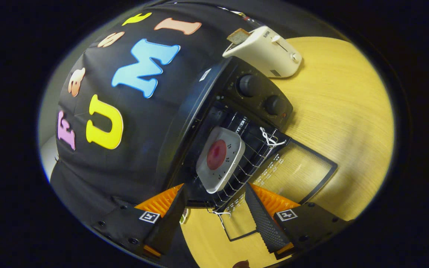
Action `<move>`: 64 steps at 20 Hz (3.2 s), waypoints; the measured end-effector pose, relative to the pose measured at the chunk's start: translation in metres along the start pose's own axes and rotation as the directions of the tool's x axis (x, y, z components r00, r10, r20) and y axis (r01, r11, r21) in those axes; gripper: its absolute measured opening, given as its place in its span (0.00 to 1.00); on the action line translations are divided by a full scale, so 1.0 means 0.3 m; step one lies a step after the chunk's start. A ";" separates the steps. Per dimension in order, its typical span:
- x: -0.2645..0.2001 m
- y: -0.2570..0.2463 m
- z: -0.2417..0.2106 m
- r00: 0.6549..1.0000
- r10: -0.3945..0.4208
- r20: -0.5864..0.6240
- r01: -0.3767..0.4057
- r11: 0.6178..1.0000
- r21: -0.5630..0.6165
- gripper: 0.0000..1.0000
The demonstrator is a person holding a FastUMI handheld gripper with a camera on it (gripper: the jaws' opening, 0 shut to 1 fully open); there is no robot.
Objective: Open the toaster oven, put the food inside, and close the toaster oven door.
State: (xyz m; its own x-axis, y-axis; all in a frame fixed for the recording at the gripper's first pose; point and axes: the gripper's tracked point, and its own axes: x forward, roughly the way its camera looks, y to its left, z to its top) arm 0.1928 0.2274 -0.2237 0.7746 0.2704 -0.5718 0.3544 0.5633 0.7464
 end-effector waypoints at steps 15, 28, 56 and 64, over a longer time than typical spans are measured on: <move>-0.182 -0.253 -0.244 0.972 -0.156 -0.174 0.016 0.785 -0.620 0.98; -0.095 -0.447 -0.302 0.923 -0.351 -0.158 0.075 0.567 -0.820 0.98; -0.149 -0.219 -0.161 0.982 -0.157 0.106 0.167 0.456 -0.874 0.96; -0.101 -0.100 -0.073 0.982 -0.097 0.165 0.191 0.481 -0.856 0.96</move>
State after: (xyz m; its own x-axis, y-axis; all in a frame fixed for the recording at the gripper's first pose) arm 0.1472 0.2194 -0.2361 0.8125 0.0819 -0.5772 -0.1297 0.9907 -0.0419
